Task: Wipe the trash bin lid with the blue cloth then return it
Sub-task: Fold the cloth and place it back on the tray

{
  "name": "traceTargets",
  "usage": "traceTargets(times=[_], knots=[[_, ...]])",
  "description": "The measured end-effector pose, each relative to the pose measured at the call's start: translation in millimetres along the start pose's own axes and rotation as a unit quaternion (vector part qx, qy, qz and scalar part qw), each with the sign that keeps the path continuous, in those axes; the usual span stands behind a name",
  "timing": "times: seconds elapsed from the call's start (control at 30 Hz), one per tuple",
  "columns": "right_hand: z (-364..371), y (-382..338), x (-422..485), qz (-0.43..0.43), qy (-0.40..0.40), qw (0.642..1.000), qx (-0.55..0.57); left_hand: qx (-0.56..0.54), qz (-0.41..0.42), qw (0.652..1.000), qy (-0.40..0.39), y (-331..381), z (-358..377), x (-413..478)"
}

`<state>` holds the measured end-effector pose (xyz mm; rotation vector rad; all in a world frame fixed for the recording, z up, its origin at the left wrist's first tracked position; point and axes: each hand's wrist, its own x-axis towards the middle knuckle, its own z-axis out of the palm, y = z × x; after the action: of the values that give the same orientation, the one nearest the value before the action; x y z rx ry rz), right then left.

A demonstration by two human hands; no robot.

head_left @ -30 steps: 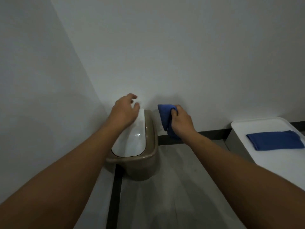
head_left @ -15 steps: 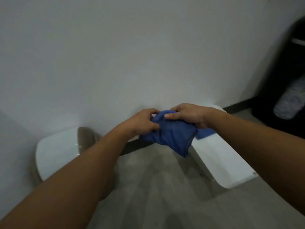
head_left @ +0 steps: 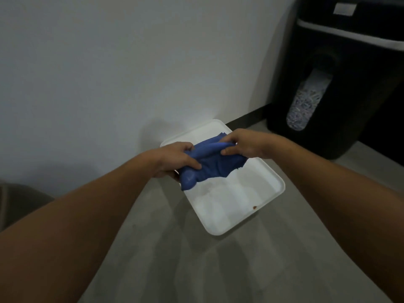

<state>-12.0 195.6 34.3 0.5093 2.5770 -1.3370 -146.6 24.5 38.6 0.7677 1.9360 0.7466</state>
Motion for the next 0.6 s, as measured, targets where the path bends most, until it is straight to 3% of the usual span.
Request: traceTargets(times=[0.1,0.23,0.33,0.43,0.6], knots=[[-8,18,-6,-0.013,-0.020,0.999,-0.044,-0.067,-0.017,0.996,-0.051,-3,19,13],[-16,36,-9,0.008,-0.063,0.998,-0.012,-0.144,-0.059,0.982,-0.108,-11,40,22],[-20,40,-7,0.019,-0.091,0.995,-0.038,-0.237,-0.100,0.965,-0.041,-14,48,32],[-22,42,0,0.017,-0.101,0.988,-0.115,-0.267,-0.087,0.958,0.048,-16,54,41],[-24,50,20,-0.036,0.055,0.978,-0.196,-0.246,-0.030,0.958,0.145,-15,62,47]])
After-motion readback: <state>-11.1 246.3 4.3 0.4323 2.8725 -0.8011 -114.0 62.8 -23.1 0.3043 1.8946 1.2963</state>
